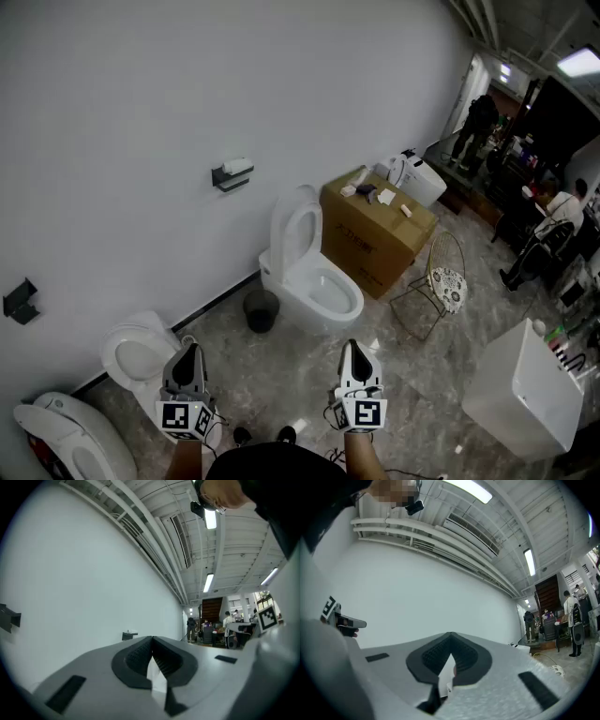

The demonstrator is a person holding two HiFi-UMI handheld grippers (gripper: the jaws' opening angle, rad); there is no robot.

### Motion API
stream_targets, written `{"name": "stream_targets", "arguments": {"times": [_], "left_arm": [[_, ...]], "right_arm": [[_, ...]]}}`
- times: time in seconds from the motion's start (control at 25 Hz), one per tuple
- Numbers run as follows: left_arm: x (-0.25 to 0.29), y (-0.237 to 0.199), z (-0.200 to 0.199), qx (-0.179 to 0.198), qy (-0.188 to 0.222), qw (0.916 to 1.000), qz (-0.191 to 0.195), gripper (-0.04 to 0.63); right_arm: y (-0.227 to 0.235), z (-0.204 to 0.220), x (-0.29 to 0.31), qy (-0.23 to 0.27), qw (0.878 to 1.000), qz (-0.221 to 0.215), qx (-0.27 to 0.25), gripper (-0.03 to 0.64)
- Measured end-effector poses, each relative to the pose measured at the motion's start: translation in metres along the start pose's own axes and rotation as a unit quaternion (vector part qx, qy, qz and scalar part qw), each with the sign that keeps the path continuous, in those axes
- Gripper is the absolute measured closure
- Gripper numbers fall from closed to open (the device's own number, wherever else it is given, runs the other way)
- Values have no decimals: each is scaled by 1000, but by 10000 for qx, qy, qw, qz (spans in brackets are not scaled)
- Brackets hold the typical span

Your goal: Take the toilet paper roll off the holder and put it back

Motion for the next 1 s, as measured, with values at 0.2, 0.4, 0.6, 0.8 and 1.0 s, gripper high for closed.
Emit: {"name": "stream_targets", "arguments": {"times": [0.2,0.4,0.6,0.8,1.0], "left_arm": [[2,3,-1,-18,6,10000,44,592],[4,5,-1,-17,6,10000,92,592],[6,6,-1,-18,-24,9999,97,592],[7,9,-3,-42,-80,9999,71,592],[7,8,4,-12,-65,9999,87,592]], "right_arm": [[-1,-2,1,29,10000,-16,-11,615],[-2,0,2,-43,10000,-38,33,615],[-2,-2,4,-74,9998,-176,89,614],[1,0,5,-8,9999,-103,128,614],[2,0,4,-12,9999,-60,123,614]]}}
Point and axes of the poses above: the fingertips, and each gripper's own axes: x forward along the fingers, y to its right, z out of its underside, the point moved 5 cm from there along -x, backward along the fingers, and after that the axes turned 4 degrees about -y, right-handed, at the moved point
